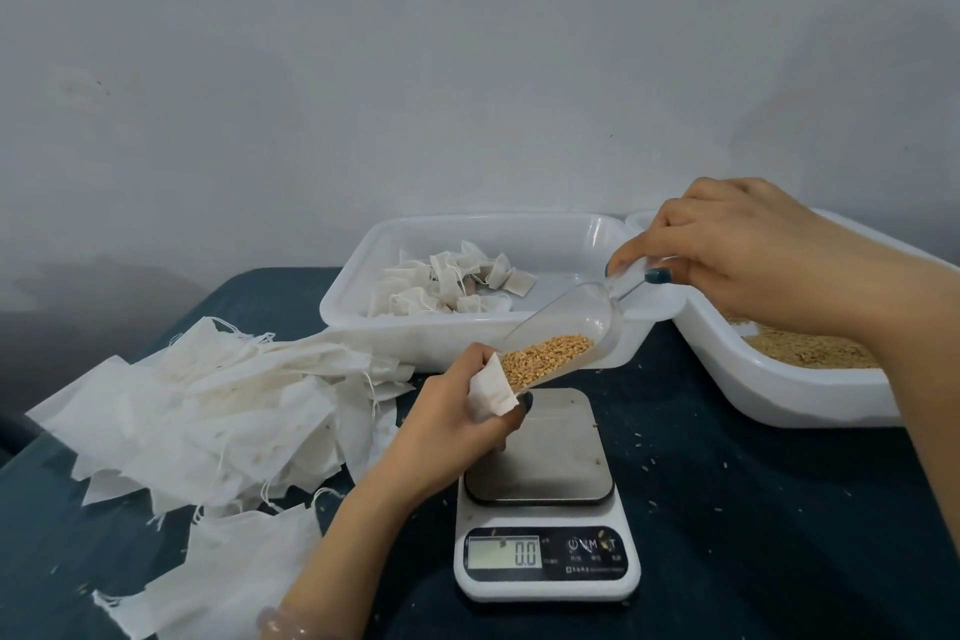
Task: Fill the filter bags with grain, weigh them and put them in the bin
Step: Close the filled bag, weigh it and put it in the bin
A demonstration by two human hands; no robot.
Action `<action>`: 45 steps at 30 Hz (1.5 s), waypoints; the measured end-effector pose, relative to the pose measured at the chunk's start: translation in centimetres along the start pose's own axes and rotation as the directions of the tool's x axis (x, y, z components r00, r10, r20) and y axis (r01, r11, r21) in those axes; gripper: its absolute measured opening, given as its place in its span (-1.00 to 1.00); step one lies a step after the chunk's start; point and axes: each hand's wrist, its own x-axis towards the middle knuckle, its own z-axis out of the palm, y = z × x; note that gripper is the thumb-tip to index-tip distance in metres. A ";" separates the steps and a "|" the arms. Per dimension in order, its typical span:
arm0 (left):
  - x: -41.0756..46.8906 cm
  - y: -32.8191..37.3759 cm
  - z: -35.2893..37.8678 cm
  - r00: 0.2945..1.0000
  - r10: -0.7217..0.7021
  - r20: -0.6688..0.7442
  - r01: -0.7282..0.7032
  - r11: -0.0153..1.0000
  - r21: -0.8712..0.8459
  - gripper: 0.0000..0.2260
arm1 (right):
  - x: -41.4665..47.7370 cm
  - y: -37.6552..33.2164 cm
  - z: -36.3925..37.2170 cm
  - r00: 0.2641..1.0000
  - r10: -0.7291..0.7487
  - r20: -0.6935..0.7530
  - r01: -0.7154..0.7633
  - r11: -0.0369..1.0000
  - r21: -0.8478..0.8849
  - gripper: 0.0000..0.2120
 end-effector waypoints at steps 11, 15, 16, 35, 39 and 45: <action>-0.1 0.5 0.1 1.000 0.015 0.025 -0.013 0.997 -0.076 -0.87 | 0.1 -0.7 -1.4 0.999 0.025 0.031 -0.024 0.999 -0.041 -0.56; -0.1 0.5 0.0 1.000 0.015 0.009 -0.014 0.999 -0.050 -0.86 | 0.1 -0.9 -1.4 0.999 0.021 0.036 -0.019 0.999 -0.046 -0.53; -0.1 0.5 0.0 1.000 0.015 0.006 -0.015 0.999 -0.039 -0.86 | 0.1 -0.9 -1.4 0.999 0.020 0.034 -0.019 0.999 -0.036 -0.54; 0.2 0.1 0.0 0.999 0.039 -0.015 -0.039 0.999 -0.026 -0.89 | -0.2 -1.2 -2.2 1.000 -0.003 0.016 0.005 0.994 -0.106 -0.51; 0.2 0.1 -0.1 0.999 0.046 -0.022 -0.046 0.999 -0.018 -0.88 | -0.4 -1.3 -2.3 1.000 -0.010 0.007 0.011 0.996 -0.083 -0.53; 0.1 0.2 -0.3 0.999 0.034 -0.023 -0.036 0.998 -0.058 -0.87 | -0.8 -0.5 -0.3 1.000 0.005 -0.030 -0.003 0.996 0.085 -0.61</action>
